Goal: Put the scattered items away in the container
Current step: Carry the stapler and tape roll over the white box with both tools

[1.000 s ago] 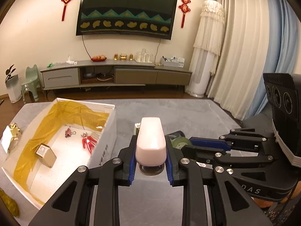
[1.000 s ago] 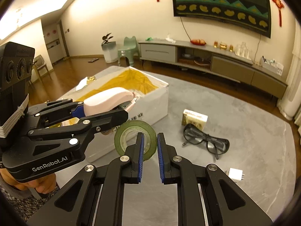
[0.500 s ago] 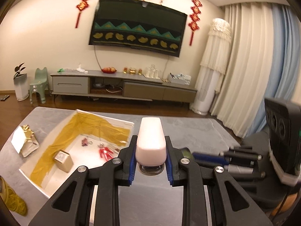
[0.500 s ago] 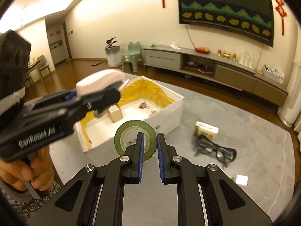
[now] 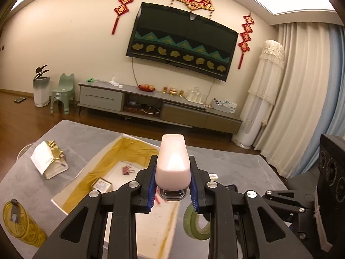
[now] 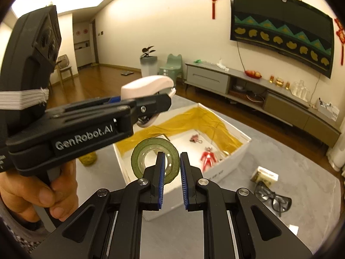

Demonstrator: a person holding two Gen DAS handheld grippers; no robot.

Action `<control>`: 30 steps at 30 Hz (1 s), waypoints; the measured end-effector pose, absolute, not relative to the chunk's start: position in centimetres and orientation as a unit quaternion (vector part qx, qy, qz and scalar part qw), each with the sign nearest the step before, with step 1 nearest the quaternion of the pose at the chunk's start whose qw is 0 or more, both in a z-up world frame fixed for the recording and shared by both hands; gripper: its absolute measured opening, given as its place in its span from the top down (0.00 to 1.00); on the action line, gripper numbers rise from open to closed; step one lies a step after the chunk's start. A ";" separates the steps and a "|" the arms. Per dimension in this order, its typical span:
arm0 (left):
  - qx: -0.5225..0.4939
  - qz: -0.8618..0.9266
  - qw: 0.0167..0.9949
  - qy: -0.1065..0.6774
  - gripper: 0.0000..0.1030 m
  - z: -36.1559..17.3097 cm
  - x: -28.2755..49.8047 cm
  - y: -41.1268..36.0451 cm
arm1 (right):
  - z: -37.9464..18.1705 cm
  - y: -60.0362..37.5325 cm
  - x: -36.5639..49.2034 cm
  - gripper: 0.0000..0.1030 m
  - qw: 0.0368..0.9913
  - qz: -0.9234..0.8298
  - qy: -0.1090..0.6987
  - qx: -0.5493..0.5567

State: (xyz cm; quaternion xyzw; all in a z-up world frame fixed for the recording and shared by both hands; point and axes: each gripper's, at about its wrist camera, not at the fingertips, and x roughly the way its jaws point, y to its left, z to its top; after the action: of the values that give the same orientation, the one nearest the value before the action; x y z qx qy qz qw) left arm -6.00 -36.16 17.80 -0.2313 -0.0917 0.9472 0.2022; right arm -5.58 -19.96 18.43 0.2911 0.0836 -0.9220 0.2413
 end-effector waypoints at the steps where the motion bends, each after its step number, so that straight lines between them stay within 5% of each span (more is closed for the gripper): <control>1: -0.234 0.947 0.201 -0.093 0.74 17.6 -6.2 -36.5 | 18.3 -20.2 -5.8 0.86 0.241 -0.922 0.082 0.291; 30: -0.377 0.885 0.237 -0.137 0.74 11.3 -18.4 -38.3 | 16.7 -22.3 -11.9 0.86 0.185 -0.930 0.101 0.300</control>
State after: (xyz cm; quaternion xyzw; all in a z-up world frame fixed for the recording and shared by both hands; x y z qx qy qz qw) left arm -18.45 -38.35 11.30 -0.3766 -0.1368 0.8851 0.2369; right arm -11.86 -22.32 16.70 0.3002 0.1015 -0.9303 0.1849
